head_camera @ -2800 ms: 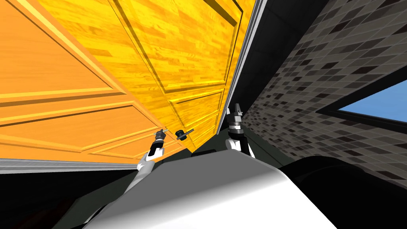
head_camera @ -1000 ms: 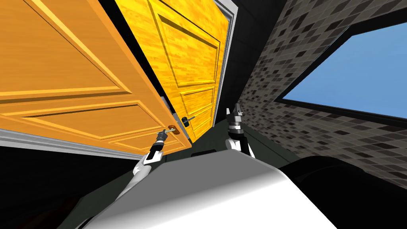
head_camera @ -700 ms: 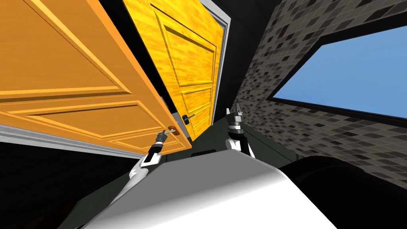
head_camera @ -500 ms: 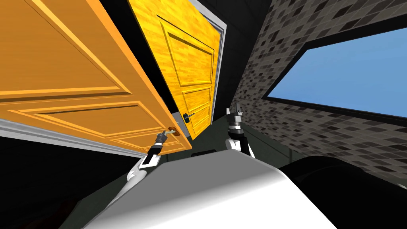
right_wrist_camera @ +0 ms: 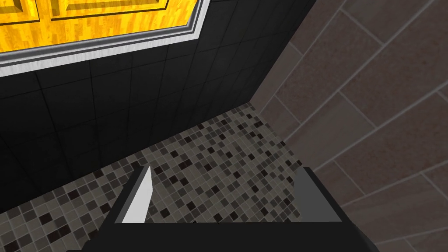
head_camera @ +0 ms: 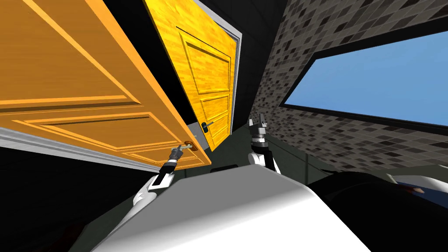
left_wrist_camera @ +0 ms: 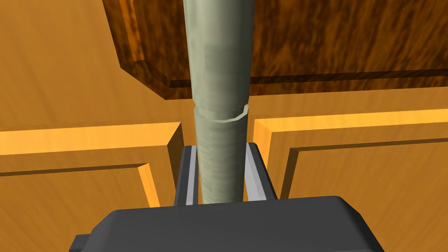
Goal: Pull the door open
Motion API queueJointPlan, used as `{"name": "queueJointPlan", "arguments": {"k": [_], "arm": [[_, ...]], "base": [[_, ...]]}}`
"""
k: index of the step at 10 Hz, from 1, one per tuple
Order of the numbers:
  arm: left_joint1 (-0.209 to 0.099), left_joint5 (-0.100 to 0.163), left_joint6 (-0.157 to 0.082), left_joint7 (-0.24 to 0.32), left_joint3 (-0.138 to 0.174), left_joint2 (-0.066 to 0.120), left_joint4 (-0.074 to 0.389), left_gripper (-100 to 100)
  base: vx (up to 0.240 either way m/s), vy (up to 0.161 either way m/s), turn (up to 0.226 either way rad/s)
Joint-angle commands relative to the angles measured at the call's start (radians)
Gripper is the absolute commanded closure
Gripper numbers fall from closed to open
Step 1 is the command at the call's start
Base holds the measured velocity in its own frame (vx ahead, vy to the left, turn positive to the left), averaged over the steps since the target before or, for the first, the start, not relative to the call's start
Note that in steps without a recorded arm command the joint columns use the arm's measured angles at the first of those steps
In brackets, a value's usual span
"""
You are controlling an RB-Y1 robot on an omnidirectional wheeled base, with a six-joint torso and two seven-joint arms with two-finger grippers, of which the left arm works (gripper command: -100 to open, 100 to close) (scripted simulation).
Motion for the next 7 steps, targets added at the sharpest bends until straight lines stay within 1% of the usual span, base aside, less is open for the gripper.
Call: {"name": "queueJointPlan", "arguments": {"k": [1, 3, 4, 6, 7], "arm": [[0.020, -0.004, -0.031, 0.014, -0.019, 0.009, -0.007, 100], [0.044, -0.006, -0.069, 0.033, -0.031, 0.032, -0.010, 100], [0.049, -0.006, -0.078, 0.037, -0.034, 0.037, -0.010, 100], [0.067, -0.007, -0.107, 0.052, -0.044, 0.054, -0.012, 100], [0.064, -0.004, -0.096, 0.047, -0.032, 0.054, -0.005, 100]], "base": [[-0.195, 0.061, -0.131], [-0.204, 0.094, -0.139], [-0.173, 0.072, -0.095], [-0.154, 0.065, -0.104], [-0.082, 0.037, -0.006]]}}
